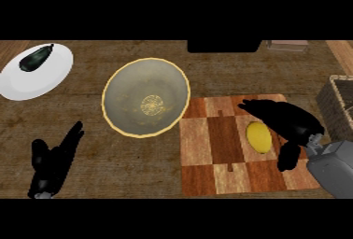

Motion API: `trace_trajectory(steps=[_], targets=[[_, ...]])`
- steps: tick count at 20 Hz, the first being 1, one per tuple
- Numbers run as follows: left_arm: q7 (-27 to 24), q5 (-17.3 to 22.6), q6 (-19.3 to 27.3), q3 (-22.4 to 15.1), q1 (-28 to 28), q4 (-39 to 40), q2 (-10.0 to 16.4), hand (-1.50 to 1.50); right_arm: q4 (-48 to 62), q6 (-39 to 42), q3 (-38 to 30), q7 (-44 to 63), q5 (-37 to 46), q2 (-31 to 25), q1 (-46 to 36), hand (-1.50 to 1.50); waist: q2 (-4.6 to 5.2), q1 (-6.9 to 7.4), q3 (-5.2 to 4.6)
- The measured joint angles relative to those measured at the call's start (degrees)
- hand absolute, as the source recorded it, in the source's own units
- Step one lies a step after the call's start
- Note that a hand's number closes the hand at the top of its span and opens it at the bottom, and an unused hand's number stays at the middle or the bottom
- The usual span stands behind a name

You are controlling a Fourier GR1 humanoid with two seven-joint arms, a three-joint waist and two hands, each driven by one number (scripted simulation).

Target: Pick the lemon from the cutting board and place it in the basket

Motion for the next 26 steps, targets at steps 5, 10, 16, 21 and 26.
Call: trace_trajectory(steps=[5, 10, 16, 21, 26], targets=[[-1.1, -0.3, -1.0, 0.4, 0.2, 0.3, -0.1, 0.00, 2.5, -1.1, 0.1, -1.8, 2.0, 1.3, 0.3, -1.50, -0.03, -0.08, 0.08], [-0.2, -1.1, -0.3, 0.6, 0.5, -0.5, -0.7, 0.00, 3.8, -2.5, -0.3, -3.7, 3.7, 2.3, 1.3, -1.50, 0.02, -0.15, -0.03], [-0.8, -1.4, -1.0, 1.2, 0.8, -0.3, -1.0, 0.00, 5.6, -4.2, 0.7, -6.1, 7.0, 3.4, 1.3, 1.50, 0.00, -0.11, 0.01], [-0.4, -2.0, -1.2, 1.3, 0.8, -0.5, -1.2, 0.00, 6.8, -8.3, 2.7, -9.4, 12.0, 4.3, 0.6, 1.50, -0.10, 0.05, -0.08], [-0.5, -2.1, -1.5, 1.8, 1.0, -0.5, -1.6, 0.00, 7.5, -10.4, 2.7, -10.8, 14.6, 4.7, 0.8, 1.50, -0.25, -0.12, -0.06]])
